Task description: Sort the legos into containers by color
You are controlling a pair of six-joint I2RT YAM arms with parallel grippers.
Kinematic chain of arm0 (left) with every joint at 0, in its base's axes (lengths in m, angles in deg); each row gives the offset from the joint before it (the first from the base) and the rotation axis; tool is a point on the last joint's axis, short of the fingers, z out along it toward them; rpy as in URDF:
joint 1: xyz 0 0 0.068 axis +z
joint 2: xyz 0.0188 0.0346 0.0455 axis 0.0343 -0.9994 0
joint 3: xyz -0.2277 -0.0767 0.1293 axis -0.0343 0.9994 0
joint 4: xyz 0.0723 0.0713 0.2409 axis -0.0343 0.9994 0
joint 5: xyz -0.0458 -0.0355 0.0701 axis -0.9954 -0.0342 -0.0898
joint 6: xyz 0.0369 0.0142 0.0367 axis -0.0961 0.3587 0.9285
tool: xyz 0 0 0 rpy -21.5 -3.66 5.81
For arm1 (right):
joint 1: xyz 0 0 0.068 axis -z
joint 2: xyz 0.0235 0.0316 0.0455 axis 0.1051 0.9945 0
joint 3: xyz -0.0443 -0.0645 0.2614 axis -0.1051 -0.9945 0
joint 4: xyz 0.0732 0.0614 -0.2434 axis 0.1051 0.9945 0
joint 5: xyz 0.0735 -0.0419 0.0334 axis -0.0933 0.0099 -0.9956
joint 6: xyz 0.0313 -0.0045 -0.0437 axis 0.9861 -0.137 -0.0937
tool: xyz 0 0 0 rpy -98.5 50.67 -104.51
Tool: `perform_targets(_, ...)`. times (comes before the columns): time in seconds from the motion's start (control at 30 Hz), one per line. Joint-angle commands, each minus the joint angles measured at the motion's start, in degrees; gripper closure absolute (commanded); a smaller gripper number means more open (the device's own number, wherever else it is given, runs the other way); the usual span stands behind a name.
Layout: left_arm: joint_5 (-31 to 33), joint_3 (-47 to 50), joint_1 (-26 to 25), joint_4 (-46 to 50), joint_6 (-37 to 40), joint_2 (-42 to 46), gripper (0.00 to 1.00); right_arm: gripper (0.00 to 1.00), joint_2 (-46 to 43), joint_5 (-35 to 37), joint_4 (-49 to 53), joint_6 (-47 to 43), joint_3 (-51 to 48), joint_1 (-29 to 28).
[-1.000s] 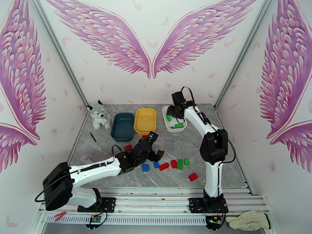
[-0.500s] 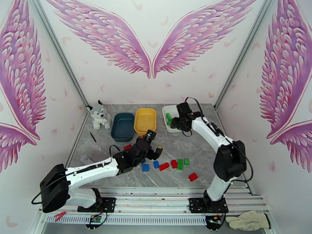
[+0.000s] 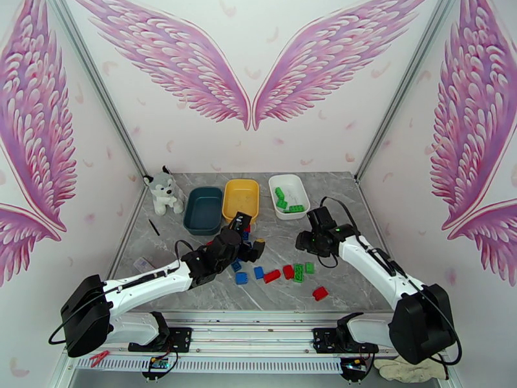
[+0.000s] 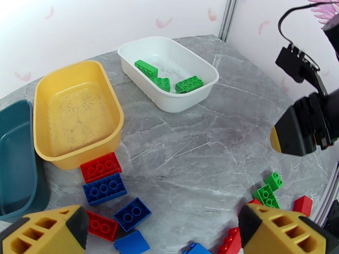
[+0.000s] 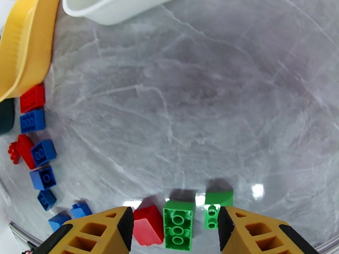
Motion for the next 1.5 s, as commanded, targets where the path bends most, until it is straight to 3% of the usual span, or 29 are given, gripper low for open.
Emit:
perform_targets(0.0, -1.23, 0.54, 0.17, -0.81, -0.67, 1.10, 0.01, 0.45, 1.26, -0.08, 0.81, 0.83, -2.41, -0.15)
perform_targets(0.43, -0.87, 0.62, 0.33, -0.57, -0.59, 1.59, 0.01, 0.47, 10.97, -0.60, -2.81, 0.59, -4.56, 0.67)
perform_targets(0.73, -0.60, 1.07, 0.58, -0.45, -0.50, 2.34, 0.01, 0.50, 11.23, -1.92, -3.49, -0.29, -6.49, 3.81)
perform_targets(1.23, -0.85, 0.93, 0.68, -0.51, -0.62, 1.91, 0.01, 0.47, 10.47, -4.29, -4.10, 0.06, -10.54, 3.67)
perform_targets(1.47, -0.77, 0.93, 0.67, -0.42, -0.51, 1.96, 0.01, 0.60, 11.99, -4.87, -4.50, -0.02, -9.81, 3.65)
